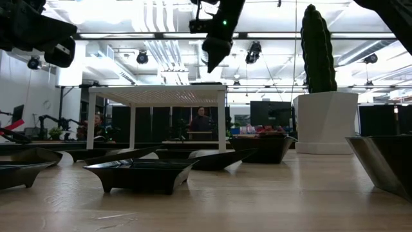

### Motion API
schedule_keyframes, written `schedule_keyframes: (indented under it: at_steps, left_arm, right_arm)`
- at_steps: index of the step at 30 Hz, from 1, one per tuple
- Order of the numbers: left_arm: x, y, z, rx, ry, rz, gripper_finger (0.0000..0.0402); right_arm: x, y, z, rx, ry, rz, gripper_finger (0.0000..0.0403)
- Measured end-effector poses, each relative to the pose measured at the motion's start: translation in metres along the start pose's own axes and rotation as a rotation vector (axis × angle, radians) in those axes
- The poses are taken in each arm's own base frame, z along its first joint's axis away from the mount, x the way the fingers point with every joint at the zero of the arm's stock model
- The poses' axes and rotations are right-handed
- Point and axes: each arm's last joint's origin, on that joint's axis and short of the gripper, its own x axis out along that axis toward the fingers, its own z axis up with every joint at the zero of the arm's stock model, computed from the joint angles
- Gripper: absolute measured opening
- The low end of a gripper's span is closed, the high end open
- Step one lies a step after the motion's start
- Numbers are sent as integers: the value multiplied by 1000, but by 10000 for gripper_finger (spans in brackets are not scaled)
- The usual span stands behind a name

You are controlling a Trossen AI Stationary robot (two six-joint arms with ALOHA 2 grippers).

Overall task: Pick & Place Mini shaped plates
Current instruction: Stack the distorted square plate on top of the other distorted square plates on the shelf

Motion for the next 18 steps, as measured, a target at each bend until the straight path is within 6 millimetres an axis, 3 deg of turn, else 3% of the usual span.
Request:
schedule_keyframes:
  at_steps: [10,18]
  left_arm:
    - [0,0,0,0,0,0,0]
    - [0,0,0,0,0,0,0]
  right_arm:
    - [-42,18,13,3,-74,33,106]
    - [-74,51,12,-17,-54,97,88]
